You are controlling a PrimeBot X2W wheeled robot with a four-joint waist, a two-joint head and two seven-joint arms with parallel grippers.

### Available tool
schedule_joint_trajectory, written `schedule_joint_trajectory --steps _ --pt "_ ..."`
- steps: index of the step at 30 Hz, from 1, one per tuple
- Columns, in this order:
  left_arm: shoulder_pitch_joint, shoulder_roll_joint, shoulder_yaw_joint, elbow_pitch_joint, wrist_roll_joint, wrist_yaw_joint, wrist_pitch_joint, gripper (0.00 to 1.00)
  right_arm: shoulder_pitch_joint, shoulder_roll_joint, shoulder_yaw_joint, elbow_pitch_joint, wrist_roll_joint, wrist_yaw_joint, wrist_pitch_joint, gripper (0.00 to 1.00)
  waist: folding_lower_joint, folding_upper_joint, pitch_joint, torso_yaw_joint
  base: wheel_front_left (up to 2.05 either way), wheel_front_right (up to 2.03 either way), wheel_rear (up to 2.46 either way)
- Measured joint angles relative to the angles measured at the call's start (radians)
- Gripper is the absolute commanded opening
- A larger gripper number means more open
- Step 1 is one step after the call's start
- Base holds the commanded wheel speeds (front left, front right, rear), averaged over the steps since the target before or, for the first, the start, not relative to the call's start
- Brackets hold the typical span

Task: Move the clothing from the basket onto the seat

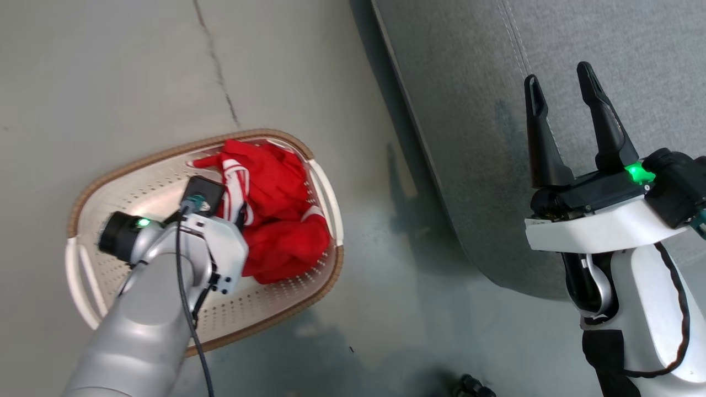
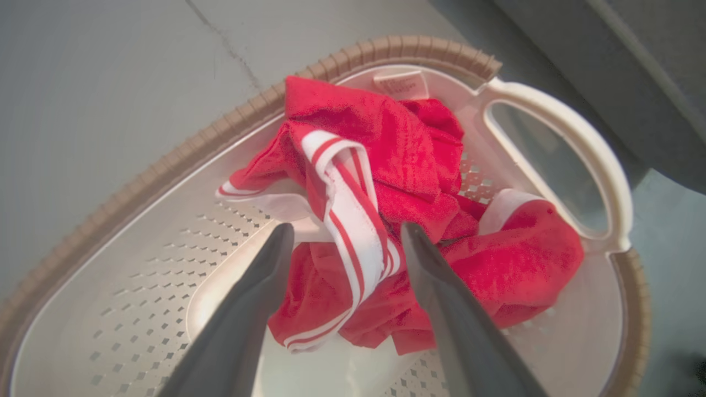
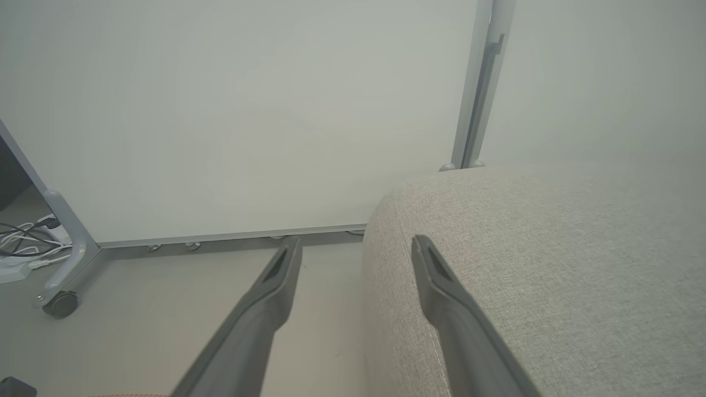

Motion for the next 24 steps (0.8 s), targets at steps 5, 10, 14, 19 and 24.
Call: schedule_joint_trajectory --steps 5,10,14,19,24 --pt "-0.055 0.041 0.014 0.102 -0.01 0.015 0.053 1.0 -0.014 0.001 0.025 -0.032 0.035 0.0 -0.006 1.0 0.0 0.0 0.073 -0.05 0.0 0.0 0.0" --pt "-0.101 0.074 0.02 0.145 -0.024 -0.008 0.06 1.0 -0.028 0.002 0.035 -0.072 0.064 0.0 -0.008 1.0 0.0 0.0 0.132 -0.09 0.0 0.0 0.0" --pt "-0.126 0.091 0.02 0.164 -0.034 -0.024 0.077 1.0 -0.031 0.002 0.044 -0.085 0.081 0.0 -0.009 1.0 0.0 0.0 0.166 -0.117 0.0 0.0 0.0" --pt "-0.14 0.103 0.009 0.177 -0.038 -0.047 0.082 0.0 -0.034 0.002 0.048 -0.085 0.098 0.0 -0.009 1.0 0.0 0.0 0.188 -0.146 0.0 0.0 0.0" --pt "-0.14 0.097 -0.005 0.184 -0.041 -0.054 0.062 0.0 -0.031 0.002 0.038 -0.07 0.104 0.0 -0.009 1.0 0.0 0.0 0.169 -0.146 0.0 0.0 0.0"
